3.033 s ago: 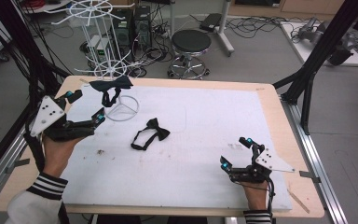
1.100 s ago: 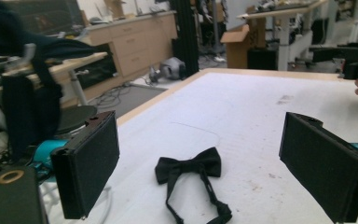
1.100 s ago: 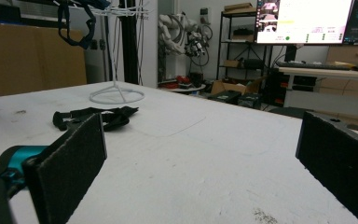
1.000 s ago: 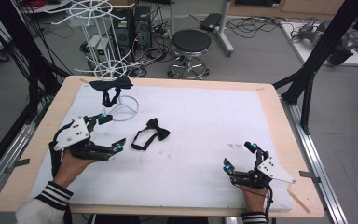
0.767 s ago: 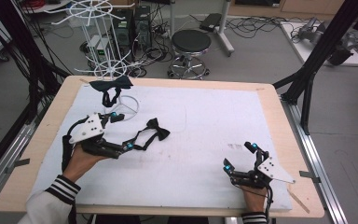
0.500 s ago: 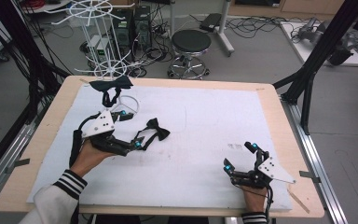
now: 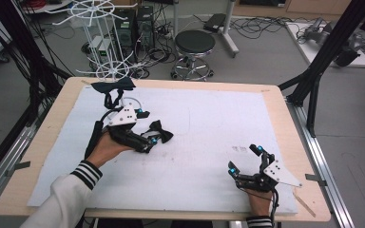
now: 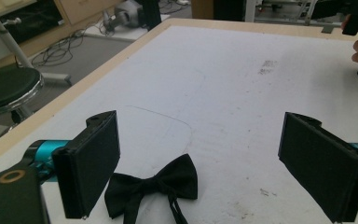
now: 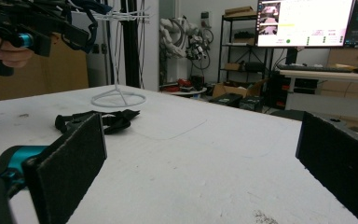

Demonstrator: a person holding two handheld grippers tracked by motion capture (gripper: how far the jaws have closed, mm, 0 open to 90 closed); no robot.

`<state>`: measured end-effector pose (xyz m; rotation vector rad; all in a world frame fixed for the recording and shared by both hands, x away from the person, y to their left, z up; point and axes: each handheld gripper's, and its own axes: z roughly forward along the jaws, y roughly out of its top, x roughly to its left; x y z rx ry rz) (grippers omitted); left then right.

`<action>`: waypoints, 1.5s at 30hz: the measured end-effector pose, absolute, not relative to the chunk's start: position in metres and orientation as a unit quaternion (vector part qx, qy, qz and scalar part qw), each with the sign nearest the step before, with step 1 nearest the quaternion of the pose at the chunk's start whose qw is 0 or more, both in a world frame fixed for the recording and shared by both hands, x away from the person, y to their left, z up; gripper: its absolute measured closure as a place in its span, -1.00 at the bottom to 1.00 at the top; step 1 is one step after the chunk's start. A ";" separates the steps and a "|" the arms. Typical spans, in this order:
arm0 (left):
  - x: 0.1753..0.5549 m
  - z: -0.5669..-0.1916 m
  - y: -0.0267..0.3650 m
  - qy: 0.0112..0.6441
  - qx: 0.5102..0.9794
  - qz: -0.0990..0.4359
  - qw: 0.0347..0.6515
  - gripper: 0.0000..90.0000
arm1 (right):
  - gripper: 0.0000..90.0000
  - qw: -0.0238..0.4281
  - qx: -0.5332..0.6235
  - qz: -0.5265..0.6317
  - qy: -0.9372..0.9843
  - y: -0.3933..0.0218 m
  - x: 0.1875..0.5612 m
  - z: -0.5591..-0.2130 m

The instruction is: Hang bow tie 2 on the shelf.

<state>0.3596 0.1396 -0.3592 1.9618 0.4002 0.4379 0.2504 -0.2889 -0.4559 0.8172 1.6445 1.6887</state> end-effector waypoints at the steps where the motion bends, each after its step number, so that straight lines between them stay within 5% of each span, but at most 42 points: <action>1: 0.361 -0.360 0.138 0.170 0.818 0.181 0.519 -0.71 | -0.98 0.319 0.310 0.642 0.624 -0.289 0.250 -0.456; 45: 0.431 -0.392 0.097 0.151 0.918 0.154 0.332 -0.44 | -0.98 0.314 0.313 0.651 0.616 -0.291 0.250 -0.456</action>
